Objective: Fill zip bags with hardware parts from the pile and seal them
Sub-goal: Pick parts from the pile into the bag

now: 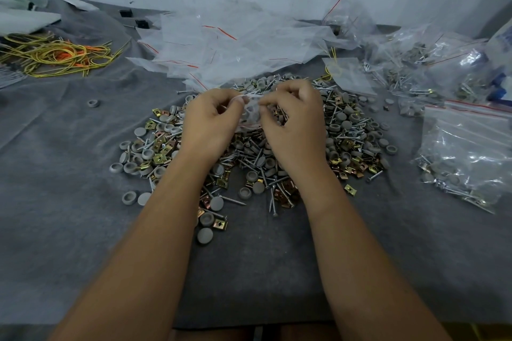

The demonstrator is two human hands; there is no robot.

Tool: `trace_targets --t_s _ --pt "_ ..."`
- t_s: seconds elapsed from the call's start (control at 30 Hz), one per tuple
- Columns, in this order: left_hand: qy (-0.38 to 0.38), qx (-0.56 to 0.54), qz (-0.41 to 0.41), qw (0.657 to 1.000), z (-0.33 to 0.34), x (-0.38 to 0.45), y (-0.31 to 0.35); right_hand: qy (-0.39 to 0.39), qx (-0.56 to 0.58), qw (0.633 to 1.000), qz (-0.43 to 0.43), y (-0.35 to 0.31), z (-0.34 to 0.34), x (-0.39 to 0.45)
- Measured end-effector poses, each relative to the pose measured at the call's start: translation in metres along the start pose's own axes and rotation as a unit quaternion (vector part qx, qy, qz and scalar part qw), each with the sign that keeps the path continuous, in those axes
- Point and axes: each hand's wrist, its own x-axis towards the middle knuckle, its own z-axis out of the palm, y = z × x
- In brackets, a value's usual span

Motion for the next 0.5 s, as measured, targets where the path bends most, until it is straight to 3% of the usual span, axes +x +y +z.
trace_targets --t_s 0.2,0.37,0.5 --pt "0.11 0.009 0.001 0.994 -0.004 0.002 -0.002 0.039 0.012 0.996 0.074 0.0 -0.007 0.003" --pt "0.224 0.023 0.032 0.974 -0.009 0.005 0.001 -0.034 -0.049 0.994 0.09 0.003 -0.006 0.003" --pt "0.21 0.047 0.007 0.976 -0.01 0.006 -0.001 -0.088 -0.08 0.991 0.055 0.001 -0.003 0.0"
